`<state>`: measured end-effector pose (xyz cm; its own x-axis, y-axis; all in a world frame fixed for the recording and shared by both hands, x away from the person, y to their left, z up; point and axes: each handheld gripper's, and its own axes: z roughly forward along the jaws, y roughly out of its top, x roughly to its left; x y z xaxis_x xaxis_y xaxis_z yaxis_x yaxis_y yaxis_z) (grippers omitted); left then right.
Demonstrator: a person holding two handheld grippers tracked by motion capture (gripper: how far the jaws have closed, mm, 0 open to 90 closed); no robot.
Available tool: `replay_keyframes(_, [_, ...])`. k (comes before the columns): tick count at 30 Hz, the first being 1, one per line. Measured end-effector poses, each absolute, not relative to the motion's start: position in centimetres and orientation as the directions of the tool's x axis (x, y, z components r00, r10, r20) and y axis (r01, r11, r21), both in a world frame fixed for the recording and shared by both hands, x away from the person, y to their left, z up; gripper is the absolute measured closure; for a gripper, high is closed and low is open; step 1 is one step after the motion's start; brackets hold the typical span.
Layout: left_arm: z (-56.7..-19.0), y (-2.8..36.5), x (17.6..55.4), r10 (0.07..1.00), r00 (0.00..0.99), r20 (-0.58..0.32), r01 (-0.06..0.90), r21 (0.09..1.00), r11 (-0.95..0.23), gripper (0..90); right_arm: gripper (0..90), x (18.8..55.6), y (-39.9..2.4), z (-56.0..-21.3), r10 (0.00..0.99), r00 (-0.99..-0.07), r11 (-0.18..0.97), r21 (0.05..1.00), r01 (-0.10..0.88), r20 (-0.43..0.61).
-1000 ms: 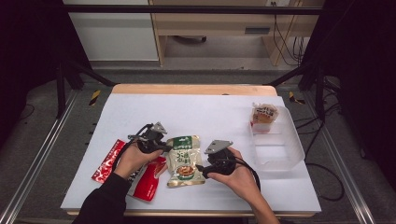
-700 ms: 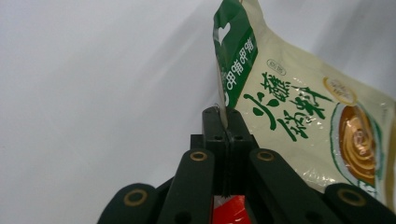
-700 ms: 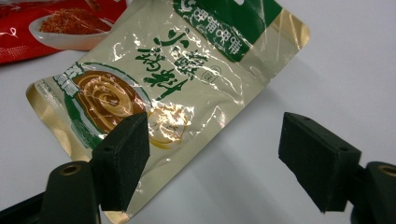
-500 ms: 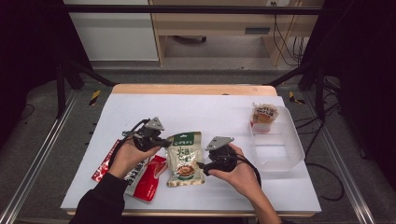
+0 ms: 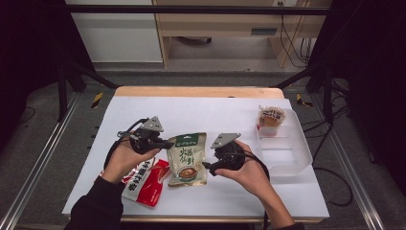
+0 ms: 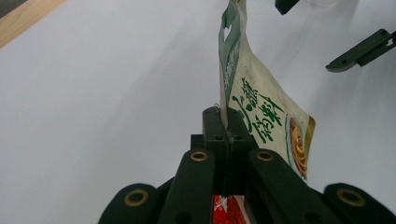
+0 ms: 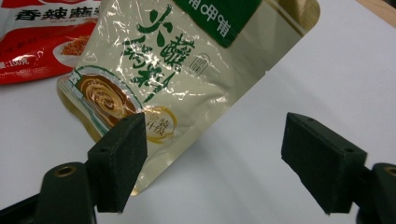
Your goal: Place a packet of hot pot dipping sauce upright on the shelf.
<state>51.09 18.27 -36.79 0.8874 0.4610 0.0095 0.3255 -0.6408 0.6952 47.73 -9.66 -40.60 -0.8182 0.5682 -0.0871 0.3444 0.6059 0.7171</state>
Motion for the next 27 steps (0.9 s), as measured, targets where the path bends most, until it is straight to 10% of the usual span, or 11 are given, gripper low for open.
replay_keyframes(27, [-34.5, 16.8, 49.8, 0.380, 0.924, 0.055, 0.239, 0.691, -0.683, 90.0, 33.5, 49.8, -9.3, -37.2, 0.468, -0.879, 0.672, 0.682, 0.290, -0.088])
